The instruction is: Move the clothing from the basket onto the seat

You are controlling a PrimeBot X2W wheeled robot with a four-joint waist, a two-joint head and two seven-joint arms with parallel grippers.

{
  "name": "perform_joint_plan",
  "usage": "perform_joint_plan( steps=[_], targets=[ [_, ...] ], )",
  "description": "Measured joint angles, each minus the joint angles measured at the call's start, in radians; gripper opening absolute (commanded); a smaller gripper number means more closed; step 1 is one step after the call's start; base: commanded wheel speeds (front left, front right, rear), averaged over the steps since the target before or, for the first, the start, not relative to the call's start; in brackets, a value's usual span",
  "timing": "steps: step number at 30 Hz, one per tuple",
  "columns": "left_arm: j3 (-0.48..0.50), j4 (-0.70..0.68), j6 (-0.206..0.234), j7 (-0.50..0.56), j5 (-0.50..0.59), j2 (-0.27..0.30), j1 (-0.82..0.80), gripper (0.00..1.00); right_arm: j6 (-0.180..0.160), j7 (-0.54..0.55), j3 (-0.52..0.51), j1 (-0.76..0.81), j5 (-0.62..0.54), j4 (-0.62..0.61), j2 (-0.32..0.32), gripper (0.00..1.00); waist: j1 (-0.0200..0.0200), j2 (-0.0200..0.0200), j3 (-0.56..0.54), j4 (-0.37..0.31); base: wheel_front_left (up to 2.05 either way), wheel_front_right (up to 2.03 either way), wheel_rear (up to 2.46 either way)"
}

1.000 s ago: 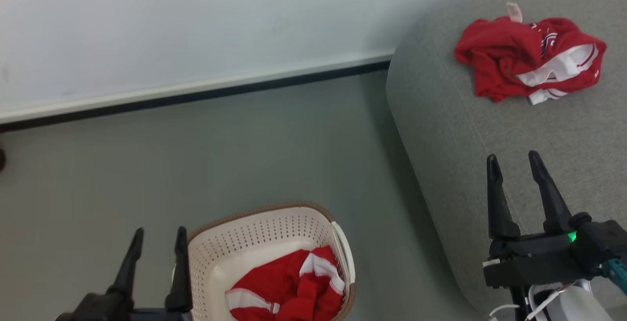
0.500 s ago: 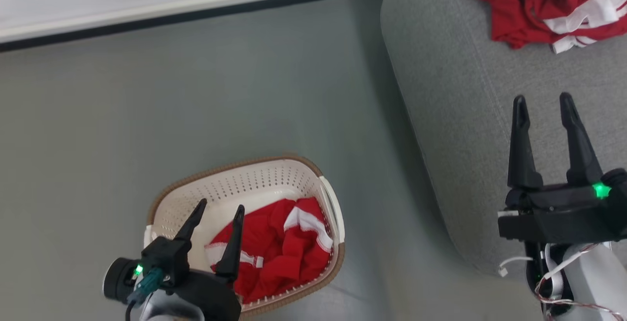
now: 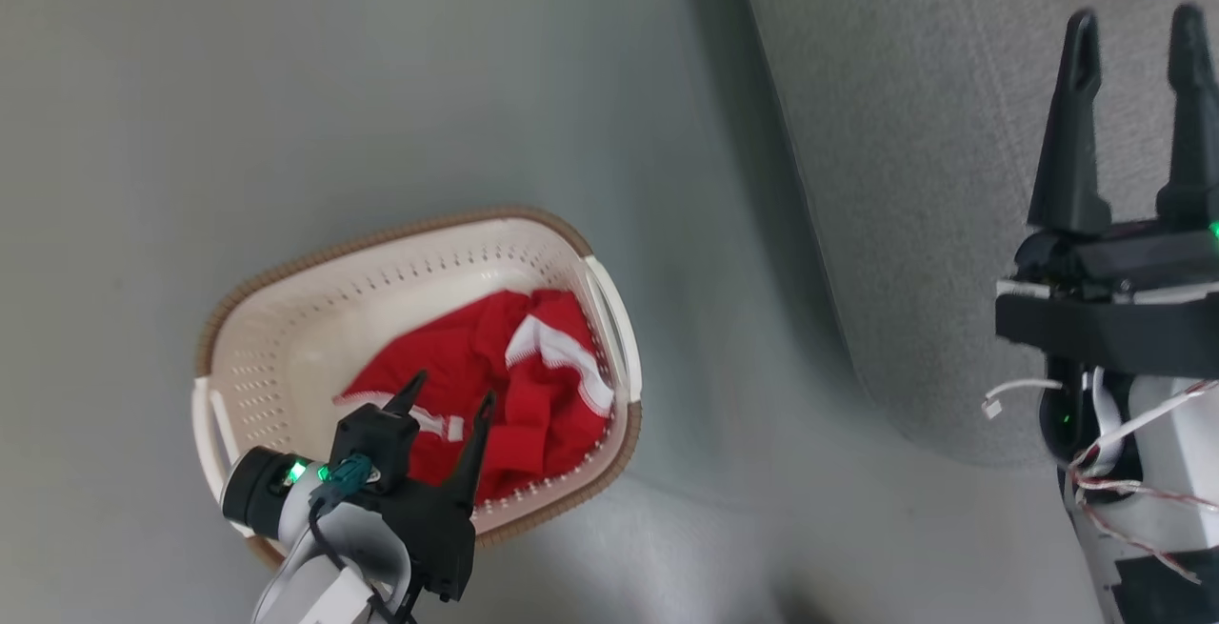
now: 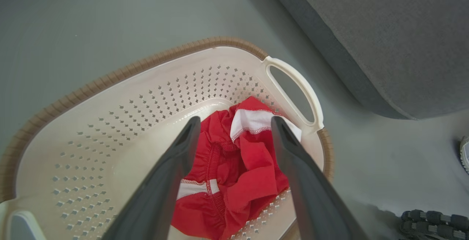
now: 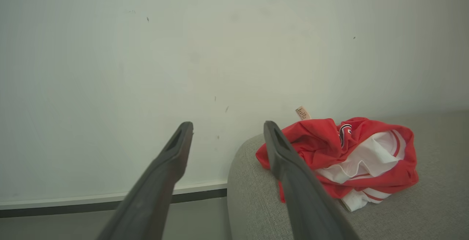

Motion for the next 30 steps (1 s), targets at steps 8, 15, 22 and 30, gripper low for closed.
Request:
perform_joint_plan(
  steps=[8,15,22,30],
  targets=[
    [-0.037,0.084,-0.018,0.034,0.029,0.018,-0.094,1.00,0.000,0.000,-0.025,-0.059,-0.015,-0.036,0.001,1.00,0.0000,0.0001,0.120,-0.025,0.00,0.00,0.00],
    [-0.057,0.144,-0.035,0.055,0.052,0.020,-0.215,1.00,0.000,0.000,-0.031,-0.077,-0.026,-0.073,0.004,1.00,-0.0001,0.0001,0.225,-0.040,0.00,0.00,0.00],
    [-0.088,0.206,-0.042,0.068,0.063,0.004,-0.290,1.00,0.000,-0.001,-0.035,-0.102,-0.053,-0.091,0.008,1.00,-0.0001,0.0000,0.304,-0.049,0.00,0.00,0.00],
    [-0.105,0.319,-0.043,0.067,0.065,-0.013,-0.319,1.00,0.000,-0.001,-0.035,-0.104,-0.071,-0.092,0.019,1.00,-0.0001,-0.0001,0.360,-0.048,0.00,0.00,0.00]
  ],
)
